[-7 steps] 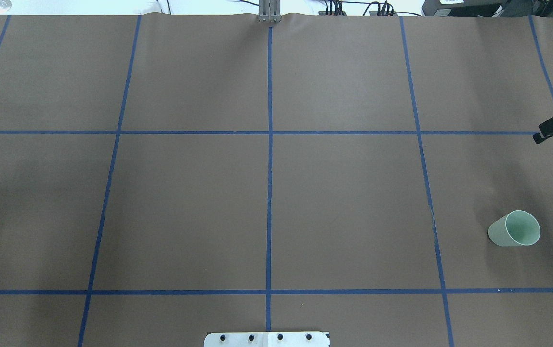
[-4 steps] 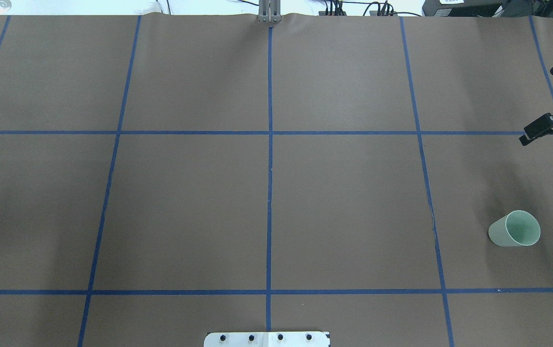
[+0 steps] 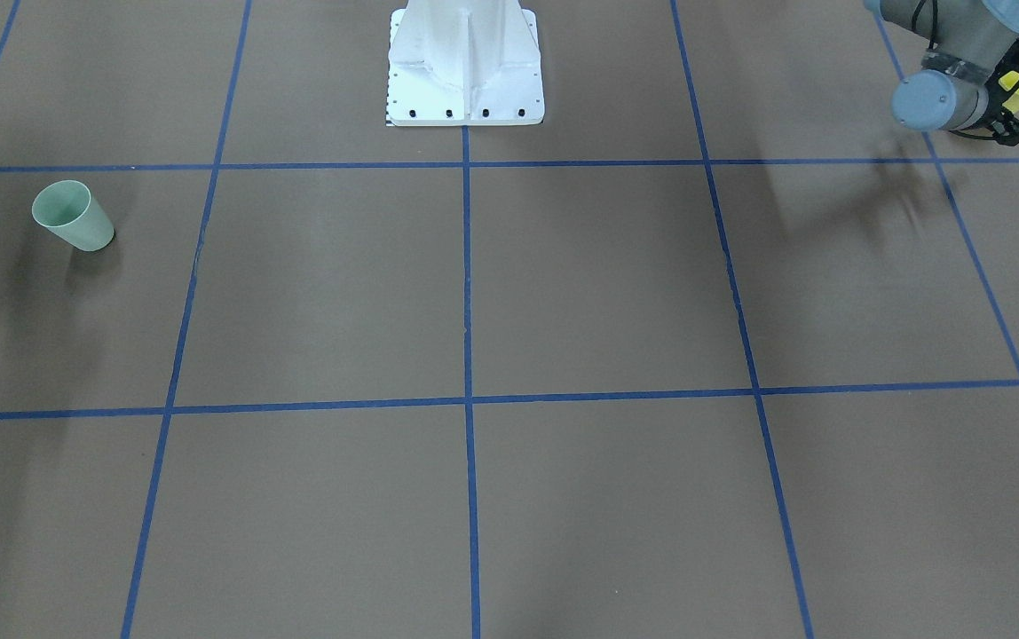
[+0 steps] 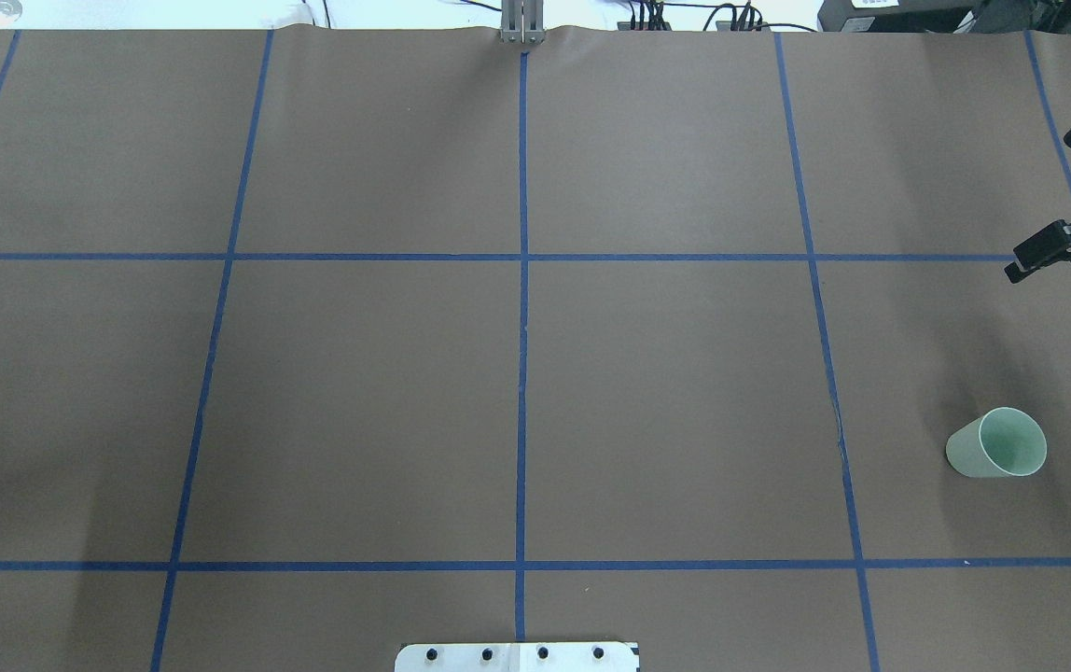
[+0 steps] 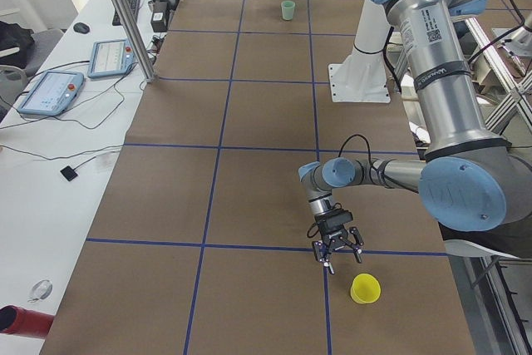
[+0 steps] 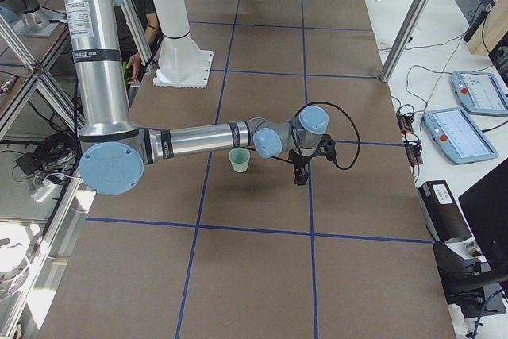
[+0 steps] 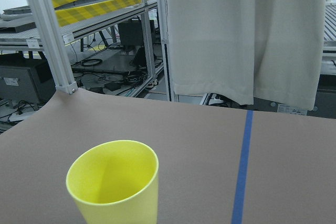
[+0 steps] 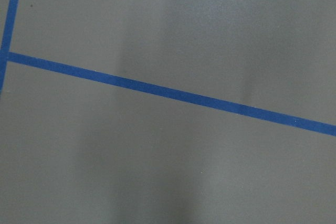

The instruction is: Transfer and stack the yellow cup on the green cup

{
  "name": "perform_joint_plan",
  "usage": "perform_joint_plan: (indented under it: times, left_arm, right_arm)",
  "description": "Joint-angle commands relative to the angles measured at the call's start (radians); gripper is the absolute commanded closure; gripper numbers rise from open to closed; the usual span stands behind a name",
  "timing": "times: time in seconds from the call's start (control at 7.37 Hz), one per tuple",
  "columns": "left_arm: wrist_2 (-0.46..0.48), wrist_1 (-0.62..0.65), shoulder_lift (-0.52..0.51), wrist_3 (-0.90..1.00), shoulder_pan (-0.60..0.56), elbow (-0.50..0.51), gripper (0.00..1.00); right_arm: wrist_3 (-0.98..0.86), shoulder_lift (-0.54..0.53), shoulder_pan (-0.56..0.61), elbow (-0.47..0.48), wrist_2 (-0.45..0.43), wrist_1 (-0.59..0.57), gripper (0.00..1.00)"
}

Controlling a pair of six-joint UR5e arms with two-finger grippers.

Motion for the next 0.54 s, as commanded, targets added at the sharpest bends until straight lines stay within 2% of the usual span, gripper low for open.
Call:
perform_joint_plan:
  times: [0.0, 0.41]
  left_arm:
    - [-0.005, -0.005, 0.000, -0.075, 0.063, 0.055, 0.01]
    - [-0.008, -0.058, -0.003, -0.117, 0.108, 0.109, 0.01]
  right_arm:
    - [0.000, -0.001, 0.000, 0.000, -0.001, 0.000, 0.00]
    - [0.000, -0.001, 0.000, 0.000, -0.001, 0.000, 0.00]
